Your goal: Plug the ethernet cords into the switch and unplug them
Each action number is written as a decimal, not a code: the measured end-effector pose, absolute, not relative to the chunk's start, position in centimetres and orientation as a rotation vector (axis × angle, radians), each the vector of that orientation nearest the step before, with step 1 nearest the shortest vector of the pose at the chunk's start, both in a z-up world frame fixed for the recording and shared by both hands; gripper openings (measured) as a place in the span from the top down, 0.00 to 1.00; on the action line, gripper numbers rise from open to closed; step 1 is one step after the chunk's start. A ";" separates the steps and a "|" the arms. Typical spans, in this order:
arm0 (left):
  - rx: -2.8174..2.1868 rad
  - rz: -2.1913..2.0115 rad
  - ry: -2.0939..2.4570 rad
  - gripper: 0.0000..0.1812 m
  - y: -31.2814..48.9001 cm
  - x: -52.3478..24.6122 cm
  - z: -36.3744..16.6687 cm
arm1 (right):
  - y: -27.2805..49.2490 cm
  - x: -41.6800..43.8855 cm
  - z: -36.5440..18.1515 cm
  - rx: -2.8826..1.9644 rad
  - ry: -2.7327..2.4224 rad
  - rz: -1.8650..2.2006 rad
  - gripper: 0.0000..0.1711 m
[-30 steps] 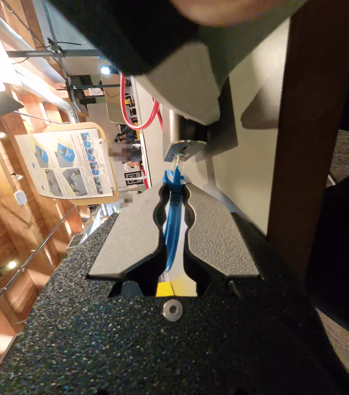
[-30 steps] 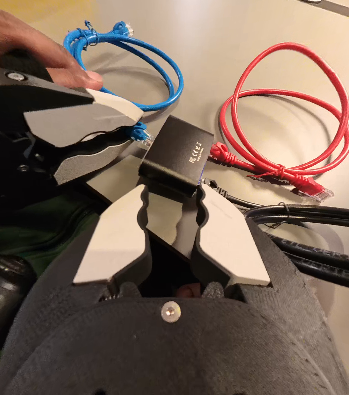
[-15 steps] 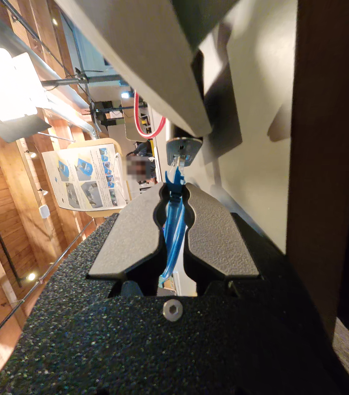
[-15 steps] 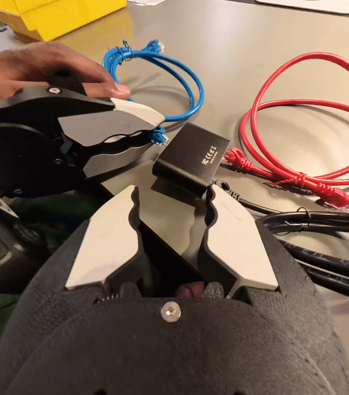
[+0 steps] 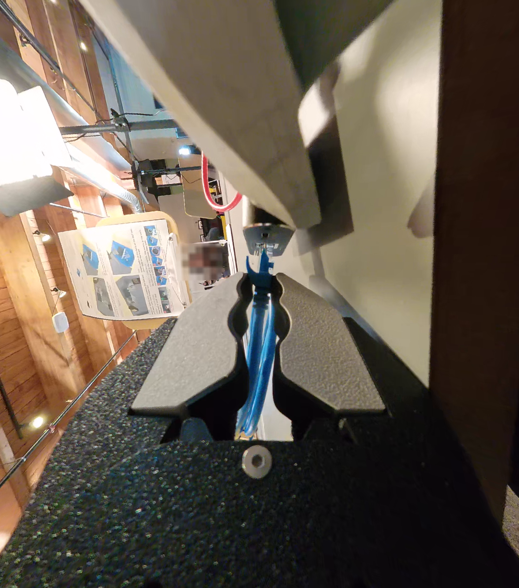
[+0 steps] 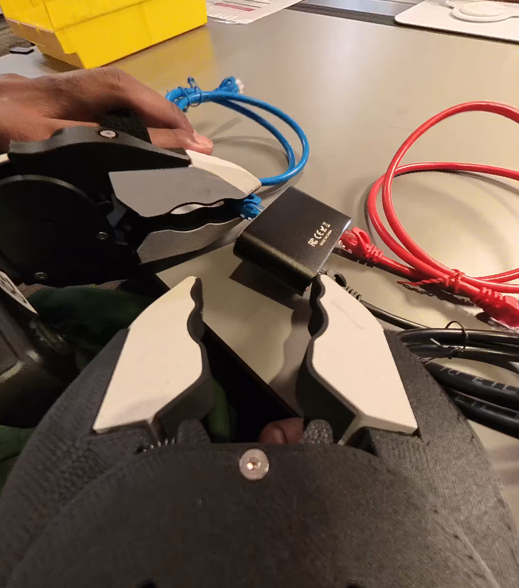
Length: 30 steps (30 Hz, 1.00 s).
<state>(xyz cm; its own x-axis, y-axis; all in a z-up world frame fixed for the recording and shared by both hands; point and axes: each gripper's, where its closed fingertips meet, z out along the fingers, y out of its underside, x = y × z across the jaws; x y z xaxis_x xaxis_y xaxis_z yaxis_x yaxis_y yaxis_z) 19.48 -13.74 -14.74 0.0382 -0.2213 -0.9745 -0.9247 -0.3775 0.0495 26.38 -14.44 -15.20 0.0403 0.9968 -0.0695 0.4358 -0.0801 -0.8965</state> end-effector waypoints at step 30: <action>-1.644 1.149 1.151 0.93 -14.9 19.5 -14.9 | -14.9 25.7 -15.1 -1.536 -1.500 0.988 0.64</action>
<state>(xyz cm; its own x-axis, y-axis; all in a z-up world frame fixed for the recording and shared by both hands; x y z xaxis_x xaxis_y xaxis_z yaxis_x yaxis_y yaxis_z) 19.54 -14.86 -14.86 0.1714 -0.2265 -0.9588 -0.9591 -0.2609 -0.1098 25.69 -14.89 -15.11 0.0109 0.9997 -0.0198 0.4132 -0.0225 -0.9103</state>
